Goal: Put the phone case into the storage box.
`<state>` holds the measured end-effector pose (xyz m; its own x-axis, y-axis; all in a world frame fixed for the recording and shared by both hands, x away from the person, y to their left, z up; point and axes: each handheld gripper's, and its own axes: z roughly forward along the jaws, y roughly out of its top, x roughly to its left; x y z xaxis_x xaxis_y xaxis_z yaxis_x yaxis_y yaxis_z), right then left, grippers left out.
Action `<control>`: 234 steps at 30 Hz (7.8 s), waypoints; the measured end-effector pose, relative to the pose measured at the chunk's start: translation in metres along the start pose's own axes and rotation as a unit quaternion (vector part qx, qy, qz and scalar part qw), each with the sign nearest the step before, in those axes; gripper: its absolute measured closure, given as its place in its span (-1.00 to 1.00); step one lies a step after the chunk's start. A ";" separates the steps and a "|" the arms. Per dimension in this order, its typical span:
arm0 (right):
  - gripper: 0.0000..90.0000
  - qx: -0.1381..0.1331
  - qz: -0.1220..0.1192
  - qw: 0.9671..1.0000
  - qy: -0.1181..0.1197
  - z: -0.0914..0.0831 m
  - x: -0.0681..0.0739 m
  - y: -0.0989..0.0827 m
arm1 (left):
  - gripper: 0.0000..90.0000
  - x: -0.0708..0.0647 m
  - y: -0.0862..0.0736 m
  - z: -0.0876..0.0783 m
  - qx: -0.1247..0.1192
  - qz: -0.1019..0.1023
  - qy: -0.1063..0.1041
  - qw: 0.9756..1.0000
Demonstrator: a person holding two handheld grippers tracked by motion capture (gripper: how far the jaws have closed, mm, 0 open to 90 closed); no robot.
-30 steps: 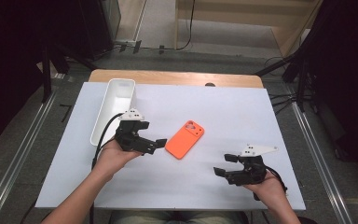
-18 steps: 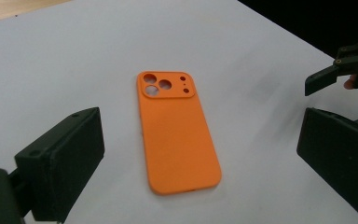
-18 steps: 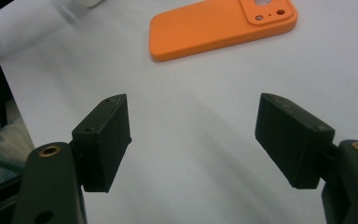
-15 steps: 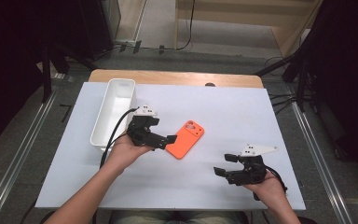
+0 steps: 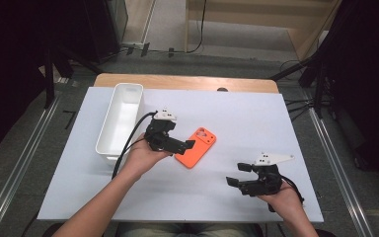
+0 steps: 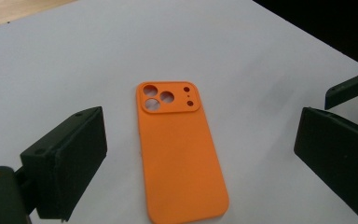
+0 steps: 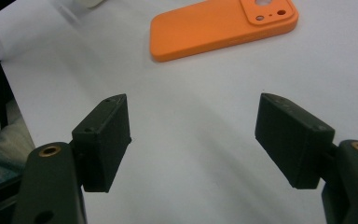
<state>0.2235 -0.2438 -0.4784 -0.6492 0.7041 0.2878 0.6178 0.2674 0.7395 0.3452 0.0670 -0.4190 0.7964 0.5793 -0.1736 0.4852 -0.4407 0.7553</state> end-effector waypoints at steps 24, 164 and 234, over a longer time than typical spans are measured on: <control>-0.44 -0.001 0.003 1.000 0.001 -0.001 0.000 0.000 | -0.95 -0.012 0.005 0.045 0.000 -0.007 0.030 1.000; -0.44 0.001 0.007 1.000 0.000 -0.001 -0.001 -0.001 | -0.65 -0.023 -0.043 0.092 0.032 -0.015 0.102 0.994; -0.44 -0.053 0.077 0.996 0.001 -0.001 -0.002 0.034 | -0.65 -0.006 -0.037 0.020 -0.075 -0.153 0.000 0.985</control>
<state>0.2451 -0.2370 -0.4534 -0.5504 0.7307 0.4040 0.6607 0.0853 0.7458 0.3295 0.0665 -0.4585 0.6209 0.6698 -0.4073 0.6433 -0.1384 0.7530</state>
